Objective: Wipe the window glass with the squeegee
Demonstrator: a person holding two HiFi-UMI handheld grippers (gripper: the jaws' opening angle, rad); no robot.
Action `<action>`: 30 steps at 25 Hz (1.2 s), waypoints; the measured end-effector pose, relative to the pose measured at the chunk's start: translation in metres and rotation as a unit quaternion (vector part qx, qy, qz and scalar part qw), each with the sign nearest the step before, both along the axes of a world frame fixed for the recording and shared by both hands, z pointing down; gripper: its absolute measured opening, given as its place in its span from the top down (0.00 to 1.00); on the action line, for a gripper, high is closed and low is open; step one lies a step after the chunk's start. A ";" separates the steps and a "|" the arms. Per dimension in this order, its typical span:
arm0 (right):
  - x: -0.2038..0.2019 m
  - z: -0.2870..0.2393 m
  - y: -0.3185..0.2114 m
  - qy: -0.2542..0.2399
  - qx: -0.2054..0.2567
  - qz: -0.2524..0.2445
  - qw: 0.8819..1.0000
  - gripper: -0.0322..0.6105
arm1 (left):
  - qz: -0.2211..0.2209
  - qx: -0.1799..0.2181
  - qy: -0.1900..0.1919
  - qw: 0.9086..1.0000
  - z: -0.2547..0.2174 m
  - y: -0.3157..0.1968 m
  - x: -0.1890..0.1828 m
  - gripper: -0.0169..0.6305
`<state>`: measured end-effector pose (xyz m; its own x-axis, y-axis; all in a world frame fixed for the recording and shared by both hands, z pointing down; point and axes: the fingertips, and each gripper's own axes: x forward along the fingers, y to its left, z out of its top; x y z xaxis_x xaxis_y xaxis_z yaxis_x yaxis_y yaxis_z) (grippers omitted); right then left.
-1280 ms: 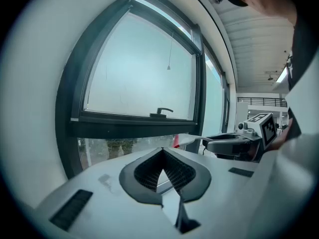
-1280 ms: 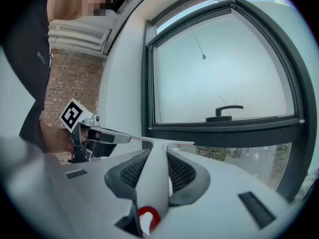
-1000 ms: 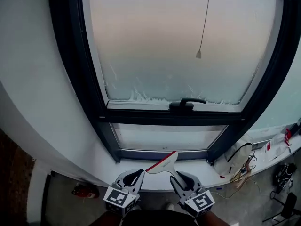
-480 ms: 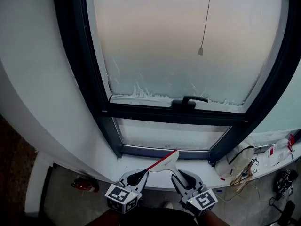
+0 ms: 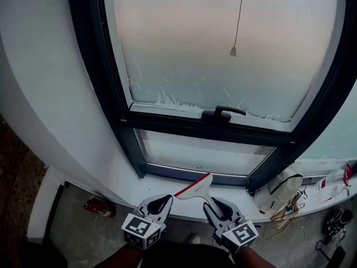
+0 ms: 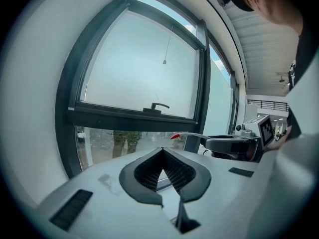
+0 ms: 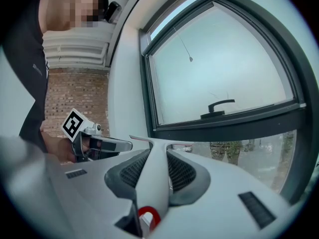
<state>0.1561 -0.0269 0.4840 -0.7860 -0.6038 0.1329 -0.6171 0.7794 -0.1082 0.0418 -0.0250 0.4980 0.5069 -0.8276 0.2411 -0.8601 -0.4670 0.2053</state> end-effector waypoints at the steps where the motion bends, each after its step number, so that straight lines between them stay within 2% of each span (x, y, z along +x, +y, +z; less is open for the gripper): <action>1: 0.003 0.002 0.001 0.001 -0.004 -0.003 1.000 0.81 | -0.003 0.000 0.001 1.000 0.001 0.001 0.002 0.97; 6: 0.019 0.004 -0.001 -0.002 -0.016 -0.016 1.000 0.81 | -0.058 -0.014 0.000 0.998 0.005 0.001 -0.015 0.97; 10: 0.024 0.008 -0.004 -0.024 -0.018 -0.032 0.999 0.81 | -0.096 -0.002 -0.006 0.995 0.001 0.005 -0.023 0.97; 14: 0.020 0.010 -0.004 -0.031 -0.025 -0.050 0.998 0.81 | -0.084 -0.015 -0.022 0.996 0.004 0.016 -0.007 0.97; 17: 0.011 0.008 -0.006 -0.040 -0.018 -0.061 0.997 0.81 | -0.083 -0.024 -0.035 0.996 0.009 0.017 -0.008 0.97; 21: -0.002 0.016 -0.016 -0.034 -0.022 -0.065 0.997 0.81 | -0.083 -0.022 -0.044 0.995 0.011 0.008 -0.020 0.97; 27: -0.024 0.023 -0.036 -0.018 -0.027 -0.042 0.999 0.81 | -0.065 -0.025 -0.034 0.997 0.018 -0.024 -0.051 0.97; 30: -0.041 0.023 -0.049 -0.002 -0.019 -0.034 0.999 0.81 | -0.053 -0.013 -0.030 0.998 0.013 -0.050 -0.068 0.97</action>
<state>0.1149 -0.0764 0.5065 -0.8257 -0.5433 0.1517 -0.5621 0.8148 -0.1418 -0.0257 -0.0747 0.5105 0.4003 -0.8689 0.2913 -0.9157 -0.3671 0.1633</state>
